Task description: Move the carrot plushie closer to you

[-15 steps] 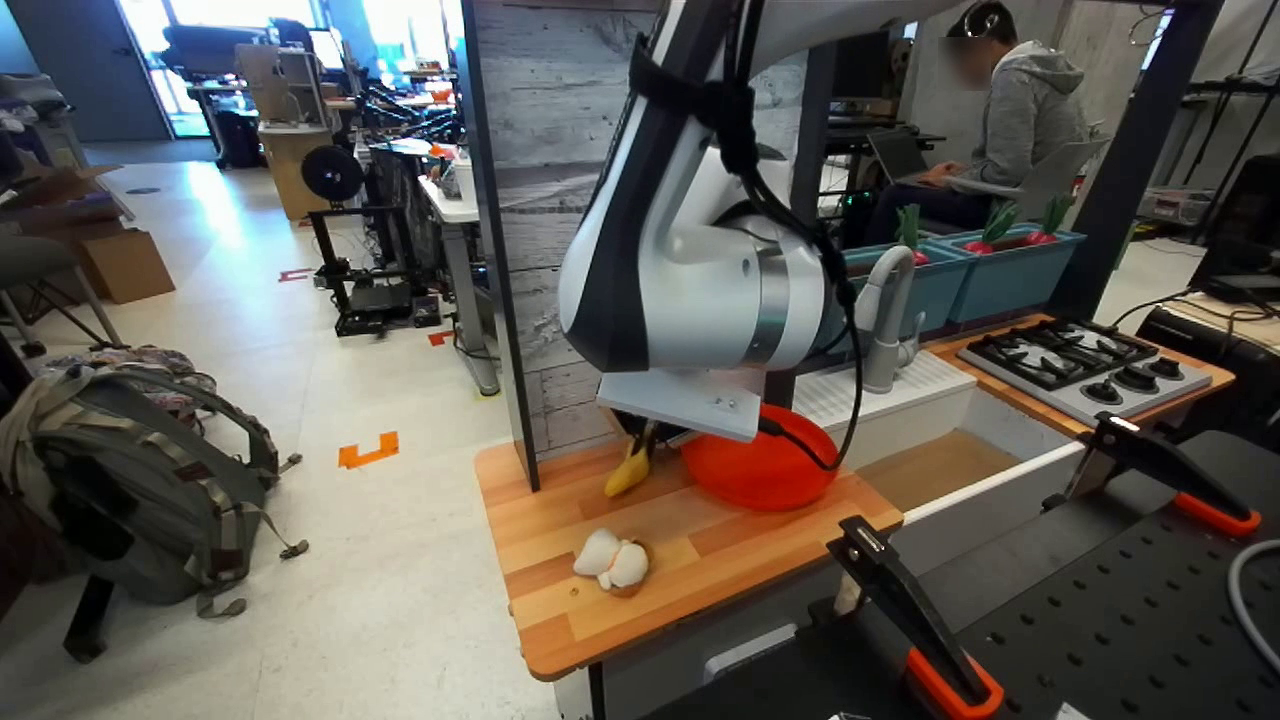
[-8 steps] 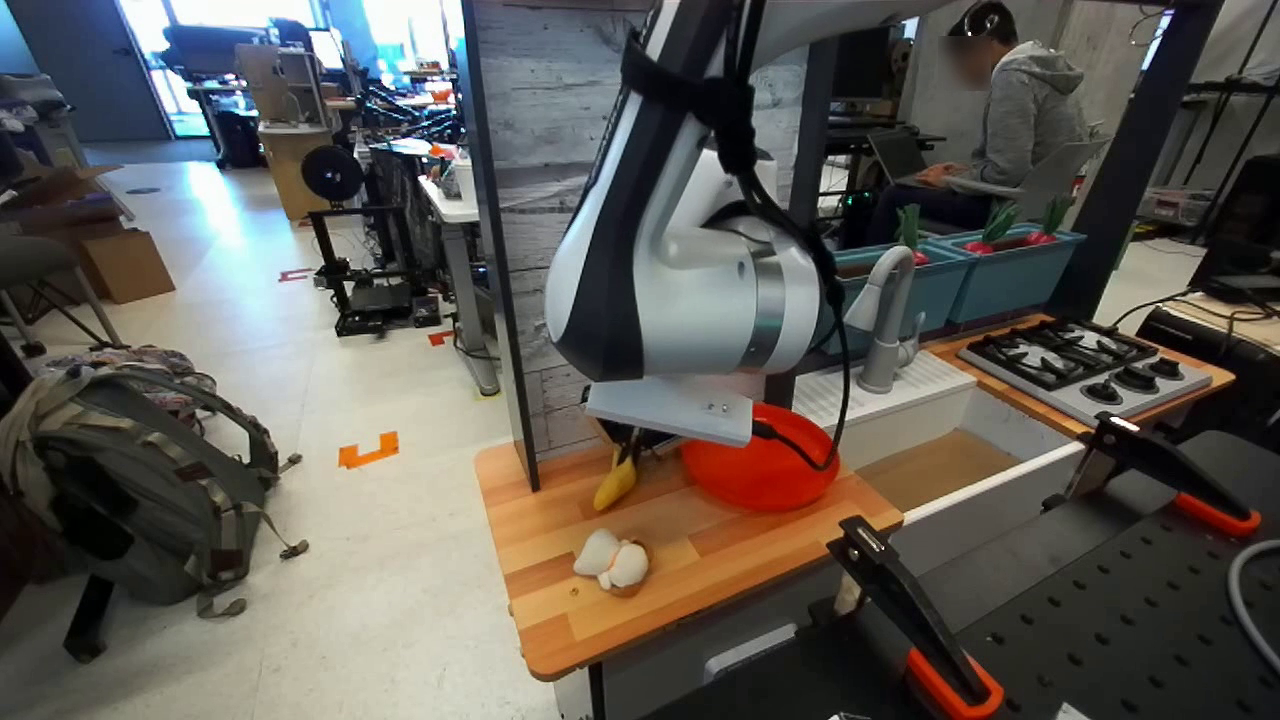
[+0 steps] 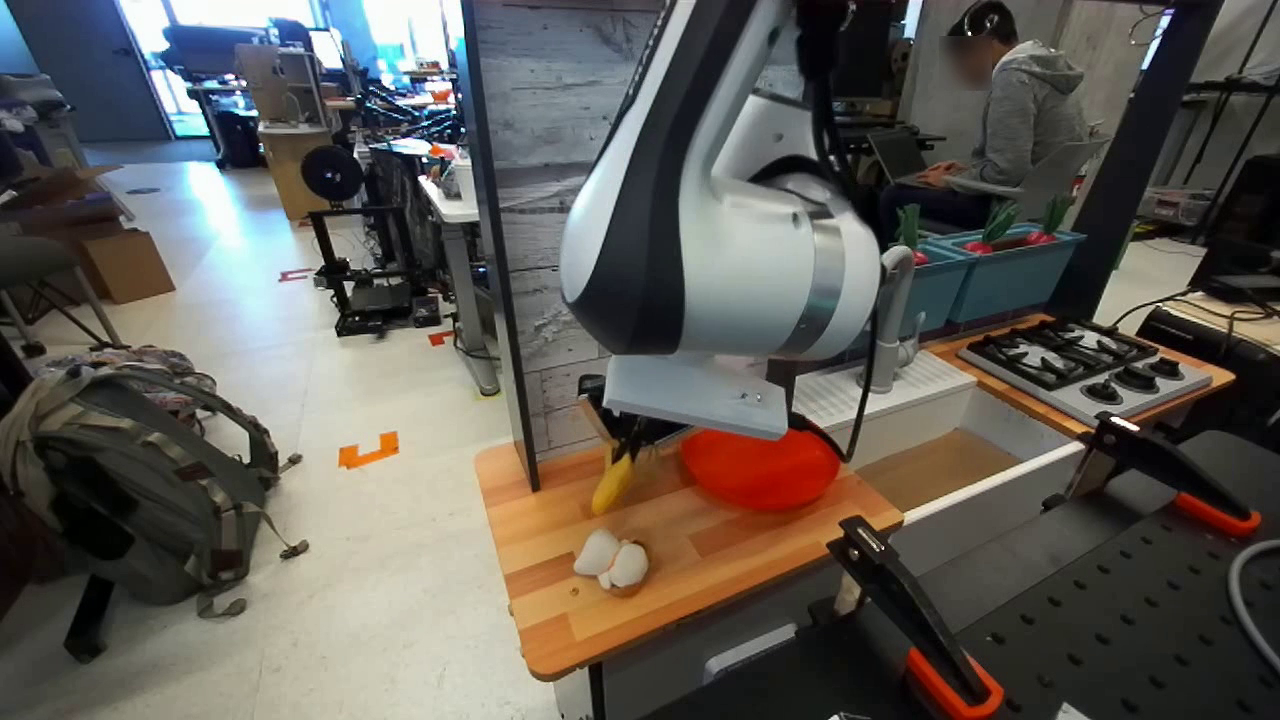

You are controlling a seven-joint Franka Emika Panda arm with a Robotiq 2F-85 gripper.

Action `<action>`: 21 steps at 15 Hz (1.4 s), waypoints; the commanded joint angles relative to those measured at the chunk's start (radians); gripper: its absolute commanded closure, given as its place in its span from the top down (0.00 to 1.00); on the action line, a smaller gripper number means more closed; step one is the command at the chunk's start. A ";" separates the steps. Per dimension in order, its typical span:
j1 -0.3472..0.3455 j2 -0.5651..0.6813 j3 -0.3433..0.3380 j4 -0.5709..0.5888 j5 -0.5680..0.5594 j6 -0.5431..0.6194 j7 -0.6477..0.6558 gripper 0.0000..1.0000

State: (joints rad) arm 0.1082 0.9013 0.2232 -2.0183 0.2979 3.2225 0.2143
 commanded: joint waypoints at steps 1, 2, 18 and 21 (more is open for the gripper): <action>-0.120 -0.100 0.088 -0.165 -0.035 0.095 -0.031 0.02; -0.148 -0.112 0.105 -0.192 -0.044 0.107 -0.032 0.02; -0.433 -0.133 0.201 -0.383 -0.116 0.084 -0.002 0.02; -0.423 -0.111 0.195 -0.357 -0.105 0.054 0.008 0.02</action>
State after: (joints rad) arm -0.3001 0.7738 0.4081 -2.3917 0.2163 3.3126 0.1973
